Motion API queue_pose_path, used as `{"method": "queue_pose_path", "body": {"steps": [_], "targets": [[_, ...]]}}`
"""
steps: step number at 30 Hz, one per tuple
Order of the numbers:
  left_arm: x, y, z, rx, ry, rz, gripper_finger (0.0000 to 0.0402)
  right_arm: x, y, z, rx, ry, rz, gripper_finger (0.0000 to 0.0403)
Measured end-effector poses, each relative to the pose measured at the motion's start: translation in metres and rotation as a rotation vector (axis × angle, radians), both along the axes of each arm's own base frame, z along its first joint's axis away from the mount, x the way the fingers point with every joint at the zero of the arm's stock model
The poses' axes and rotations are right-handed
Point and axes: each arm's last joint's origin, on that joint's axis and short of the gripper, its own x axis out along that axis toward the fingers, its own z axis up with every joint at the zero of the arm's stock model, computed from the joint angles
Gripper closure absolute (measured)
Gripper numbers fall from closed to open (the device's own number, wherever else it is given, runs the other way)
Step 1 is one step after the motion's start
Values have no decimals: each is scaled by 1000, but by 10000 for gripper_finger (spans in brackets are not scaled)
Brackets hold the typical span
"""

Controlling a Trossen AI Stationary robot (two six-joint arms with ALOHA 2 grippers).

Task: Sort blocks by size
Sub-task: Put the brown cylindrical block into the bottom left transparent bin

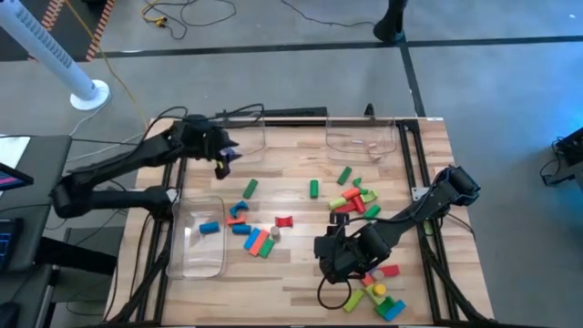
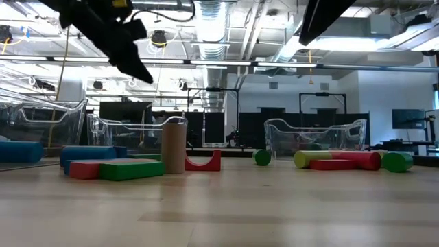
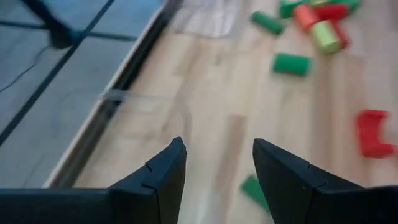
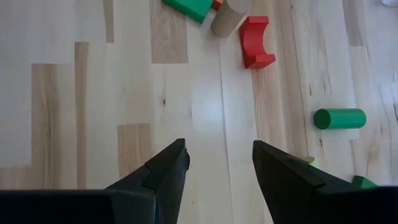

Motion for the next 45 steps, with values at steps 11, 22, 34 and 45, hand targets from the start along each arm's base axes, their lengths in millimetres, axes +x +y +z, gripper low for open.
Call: {"method": "queue_pose_path", "body": {"steps": [11, 22, 34, 45], "targets": [[15, -51, 6, -17, -41, -274, 221, -3, -4, 0, -98, -3, -26, 188], [21, -93, 2, -49, 4, -485, 221, -7, -10, 0, -208, 4, -49, 188], [18, -133, -3, -61, 60, -698, 221, -9, -11, -1, -229, 29, -47, 188], [34, -153, -20, -11, 153, -715, 221, -9, -11, -1, -229, 29, -48, 188]]}}
